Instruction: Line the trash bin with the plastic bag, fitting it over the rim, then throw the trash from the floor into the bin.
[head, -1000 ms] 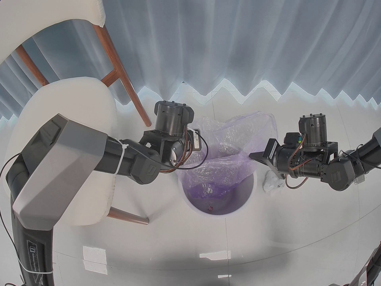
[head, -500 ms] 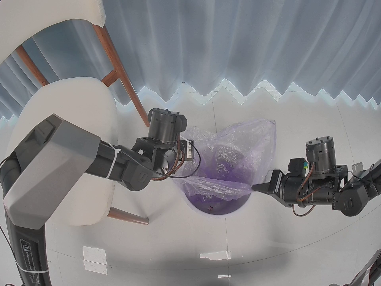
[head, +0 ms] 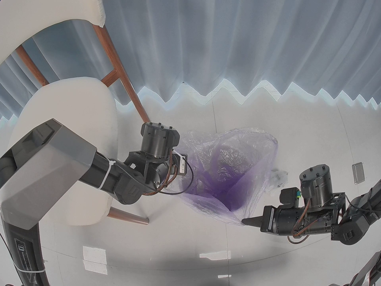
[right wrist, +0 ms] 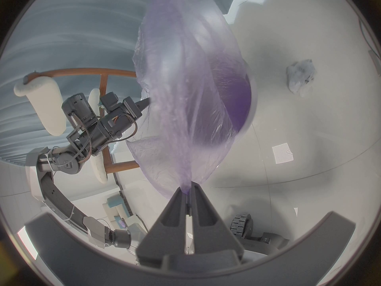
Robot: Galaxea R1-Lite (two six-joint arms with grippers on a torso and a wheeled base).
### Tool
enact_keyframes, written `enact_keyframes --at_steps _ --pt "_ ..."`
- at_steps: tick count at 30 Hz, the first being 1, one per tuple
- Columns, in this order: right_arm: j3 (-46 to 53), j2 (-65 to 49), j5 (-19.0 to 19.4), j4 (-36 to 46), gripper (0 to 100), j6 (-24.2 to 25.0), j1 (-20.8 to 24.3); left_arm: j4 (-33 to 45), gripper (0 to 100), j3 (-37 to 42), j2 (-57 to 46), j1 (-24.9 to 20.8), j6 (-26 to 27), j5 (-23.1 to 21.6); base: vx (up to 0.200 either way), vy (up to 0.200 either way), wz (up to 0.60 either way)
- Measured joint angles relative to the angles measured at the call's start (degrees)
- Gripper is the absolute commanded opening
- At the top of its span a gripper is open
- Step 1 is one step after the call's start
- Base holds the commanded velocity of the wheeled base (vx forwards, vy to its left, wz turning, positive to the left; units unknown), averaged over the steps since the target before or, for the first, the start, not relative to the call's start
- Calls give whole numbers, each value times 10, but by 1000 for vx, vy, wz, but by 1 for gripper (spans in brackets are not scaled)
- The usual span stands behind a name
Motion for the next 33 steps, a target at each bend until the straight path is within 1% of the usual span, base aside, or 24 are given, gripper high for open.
enact_keyframes --at_steps 4,8,11,17,21,25,28,33 --pt "12 23 -6 -26 0 -5 8 -3 0 20 -3 -4 1 0 0 0 0" --pt "26 49 -16 -49 0 -41 12 -8 0 39 -7 -6 1 -1 0 0 0" --pt "41 72 -20 -87 0 -84 12 -10 0 51 -9 -7 3 -6 0 0 0" --pt "74 124 -25 -171 0 -149 13 -26 0 66 -12 -5 20 -14 0 0 0" --pt "91 170 -42 -224 0 -195 13 -48 0 81 -12 -2 40 -29 0 0 0" --pt "103 209 -52 -274 0 -213 13 -59 0 92 -13 4 48 -38 0 0 0" --pt "110 235 -58 -295 0 -219 13 -62 0 95 -13 13 59 -41 0 0 0" --pt "114 269 -80 -318 0 -224 10 -71 0 97 -12 28 82 -47 0 0 0"
